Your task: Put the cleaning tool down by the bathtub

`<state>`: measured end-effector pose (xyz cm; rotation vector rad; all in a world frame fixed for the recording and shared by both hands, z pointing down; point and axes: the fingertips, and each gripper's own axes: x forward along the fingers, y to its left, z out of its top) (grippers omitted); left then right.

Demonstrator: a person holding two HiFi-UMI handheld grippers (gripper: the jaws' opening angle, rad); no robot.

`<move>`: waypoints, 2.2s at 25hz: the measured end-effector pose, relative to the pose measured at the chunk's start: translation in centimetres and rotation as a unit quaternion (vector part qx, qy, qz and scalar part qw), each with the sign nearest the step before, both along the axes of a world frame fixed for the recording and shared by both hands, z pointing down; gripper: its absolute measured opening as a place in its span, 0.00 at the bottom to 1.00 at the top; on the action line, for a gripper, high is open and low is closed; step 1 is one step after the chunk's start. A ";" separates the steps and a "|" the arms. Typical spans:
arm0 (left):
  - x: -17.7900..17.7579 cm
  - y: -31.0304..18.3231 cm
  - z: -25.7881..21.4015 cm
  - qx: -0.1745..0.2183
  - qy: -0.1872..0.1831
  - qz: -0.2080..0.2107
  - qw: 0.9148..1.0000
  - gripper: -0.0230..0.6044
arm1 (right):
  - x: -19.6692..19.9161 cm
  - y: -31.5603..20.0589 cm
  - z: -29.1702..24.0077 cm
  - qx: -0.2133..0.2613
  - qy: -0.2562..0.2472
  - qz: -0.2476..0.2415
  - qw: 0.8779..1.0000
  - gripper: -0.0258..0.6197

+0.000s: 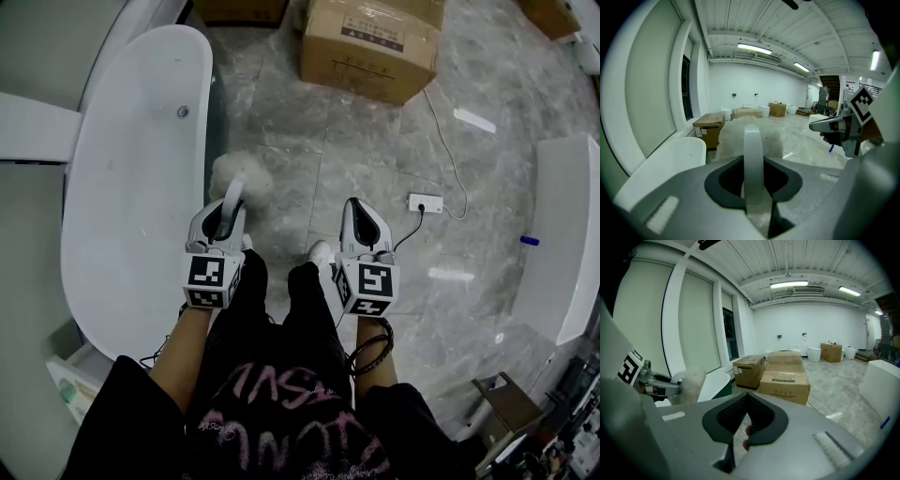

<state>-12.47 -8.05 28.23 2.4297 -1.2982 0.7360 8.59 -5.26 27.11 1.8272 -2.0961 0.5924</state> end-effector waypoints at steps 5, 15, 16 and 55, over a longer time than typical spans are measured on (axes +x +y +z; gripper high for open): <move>0.1 -0.5 1.6 -0.012 0.005 0.001 1.000 0.16 | -0.6 -0.3 1.3 -0.011 0.002 -0.004 1.000 0.08; 0.6 -1.5 5.8 -0.044 -0.003 0.006 0.999 0.16 | -1.0 -2.3 4.9 -0.035 -0.001 -0.016 0.999 0.08; 0.7 -1.8 6.2 -0.047 -0.003 0.007 0.999 0.16 | -1.0 -2.7 5.3 -0.037 0.000 -0.017 0.999 0.08; 1.1 0.1 33.1 -0.153 -0.033 -0.020 0.988 0.16 | -2.1 -1.1 30.8 -0.136 -0.048 -0.024 0.989 0.08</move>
